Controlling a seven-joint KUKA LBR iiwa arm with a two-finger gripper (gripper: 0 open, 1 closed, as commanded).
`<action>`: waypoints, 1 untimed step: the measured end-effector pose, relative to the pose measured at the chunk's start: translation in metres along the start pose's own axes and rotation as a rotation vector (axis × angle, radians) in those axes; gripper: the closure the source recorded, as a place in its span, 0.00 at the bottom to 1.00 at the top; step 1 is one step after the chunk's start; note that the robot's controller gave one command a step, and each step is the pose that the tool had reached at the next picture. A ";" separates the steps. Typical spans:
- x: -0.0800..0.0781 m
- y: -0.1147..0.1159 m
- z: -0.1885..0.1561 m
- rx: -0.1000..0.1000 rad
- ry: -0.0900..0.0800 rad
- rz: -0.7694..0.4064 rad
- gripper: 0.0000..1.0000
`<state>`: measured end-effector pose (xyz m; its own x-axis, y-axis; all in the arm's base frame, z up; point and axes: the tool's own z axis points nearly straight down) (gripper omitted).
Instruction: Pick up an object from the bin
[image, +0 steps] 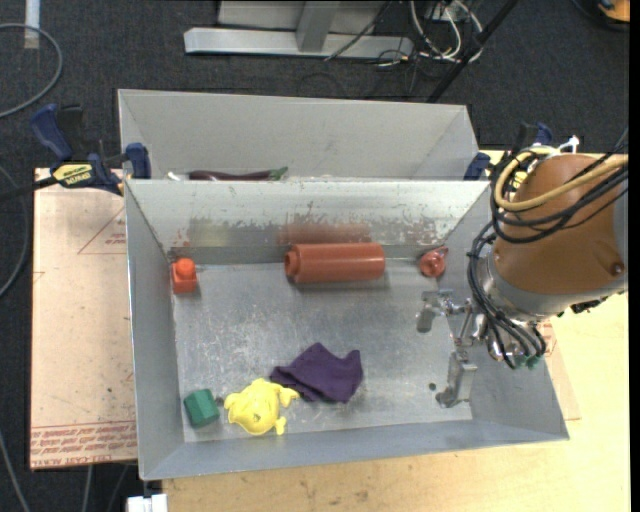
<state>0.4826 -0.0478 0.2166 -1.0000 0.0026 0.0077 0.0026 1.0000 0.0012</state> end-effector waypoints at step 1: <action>-0.001 0.000 -0.004 0.001 -0.008 -0.002 0.00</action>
Offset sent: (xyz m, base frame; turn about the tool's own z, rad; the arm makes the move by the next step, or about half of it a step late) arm 0.0016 0.0771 -0.0766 -0.1994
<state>0.4840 -0.0476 0.2208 -1.0000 0.0004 -0.0002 0.0004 1.0000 0.0002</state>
